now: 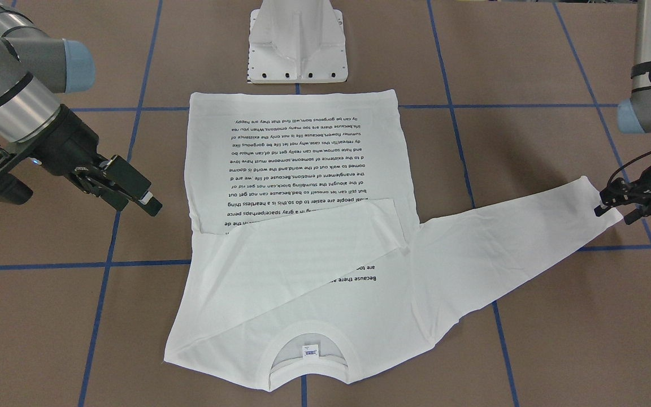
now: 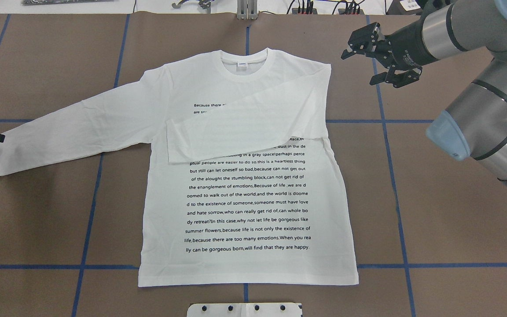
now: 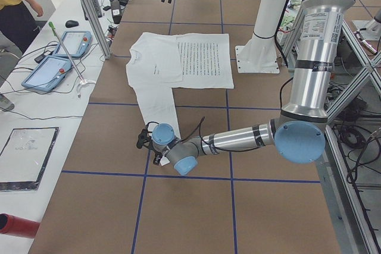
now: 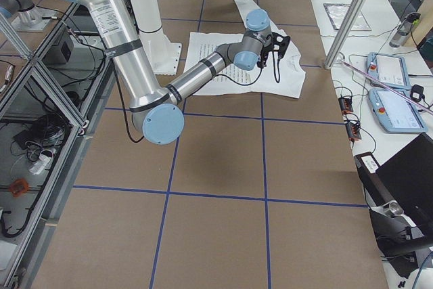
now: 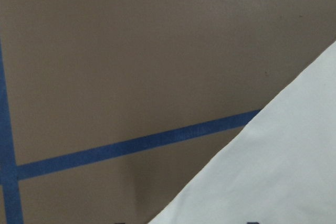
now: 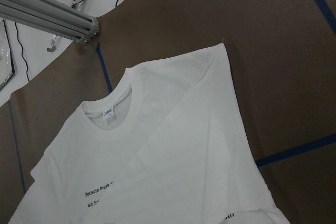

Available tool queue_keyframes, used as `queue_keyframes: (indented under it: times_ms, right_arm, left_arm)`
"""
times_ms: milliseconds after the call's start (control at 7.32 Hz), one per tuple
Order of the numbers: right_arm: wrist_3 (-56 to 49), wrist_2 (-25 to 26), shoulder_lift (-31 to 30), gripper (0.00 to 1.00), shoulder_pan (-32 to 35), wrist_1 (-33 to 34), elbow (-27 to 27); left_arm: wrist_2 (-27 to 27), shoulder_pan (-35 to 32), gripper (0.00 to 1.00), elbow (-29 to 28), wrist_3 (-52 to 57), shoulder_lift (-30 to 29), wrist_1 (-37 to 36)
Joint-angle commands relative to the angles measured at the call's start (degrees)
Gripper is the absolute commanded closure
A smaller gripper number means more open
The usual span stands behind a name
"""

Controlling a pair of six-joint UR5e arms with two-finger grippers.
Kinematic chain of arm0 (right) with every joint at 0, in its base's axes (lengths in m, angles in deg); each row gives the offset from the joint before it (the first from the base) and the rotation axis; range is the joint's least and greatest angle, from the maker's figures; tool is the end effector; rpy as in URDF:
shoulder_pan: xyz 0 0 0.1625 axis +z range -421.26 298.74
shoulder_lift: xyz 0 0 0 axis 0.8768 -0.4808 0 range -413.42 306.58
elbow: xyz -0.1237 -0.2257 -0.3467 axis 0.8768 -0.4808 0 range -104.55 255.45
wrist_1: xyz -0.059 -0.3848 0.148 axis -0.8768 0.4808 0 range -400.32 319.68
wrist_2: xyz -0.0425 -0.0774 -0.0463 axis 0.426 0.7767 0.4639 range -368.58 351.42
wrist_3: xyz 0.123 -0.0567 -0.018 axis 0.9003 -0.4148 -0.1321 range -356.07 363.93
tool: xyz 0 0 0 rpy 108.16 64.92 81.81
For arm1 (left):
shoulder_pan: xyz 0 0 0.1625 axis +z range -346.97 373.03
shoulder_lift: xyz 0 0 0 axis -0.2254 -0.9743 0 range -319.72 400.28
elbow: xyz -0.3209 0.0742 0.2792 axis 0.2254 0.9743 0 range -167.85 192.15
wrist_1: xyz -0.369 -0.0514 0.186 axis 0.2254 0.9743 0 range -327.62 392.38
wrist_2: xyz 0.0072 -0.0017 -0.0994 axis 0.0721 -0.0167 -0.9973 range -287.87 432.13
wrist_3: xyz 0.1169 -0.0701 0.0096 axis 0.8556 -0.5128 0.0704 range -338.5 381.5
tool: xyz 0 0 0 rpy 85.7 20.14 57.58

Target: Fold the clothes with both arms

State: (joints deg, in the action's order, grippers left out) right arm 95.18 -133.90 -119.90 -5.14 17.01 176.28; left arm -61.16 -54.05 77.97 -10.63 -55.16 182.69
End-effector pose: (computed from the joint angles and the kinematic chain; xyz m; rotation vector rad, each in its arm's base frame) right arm -0.3114 -0.5612 0.2875 0.0385 -1.2617 0.5070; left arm 0.1798 -0.5268 0.7274 0.2779 0.9563 0.1268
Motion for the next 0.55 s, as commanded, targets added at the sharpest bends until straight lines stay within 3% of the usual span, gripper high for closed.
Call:
queue_keyframes:
  times_ms: [0,410]
  right_arm:
    - [-0.02,0.17,-0.75,0.03,-0.13,-0.12,0.42]
    - [-0.02,0.70,-0.66,0.03,-0.22,-0.12,0.51]
  left_arm:
    - [0.14,0.54,0.21,0.01,0.39,0.16,-1.33]
    - [0.14,0.46,0.23,0.01,1.53,-0.10,-3.36]
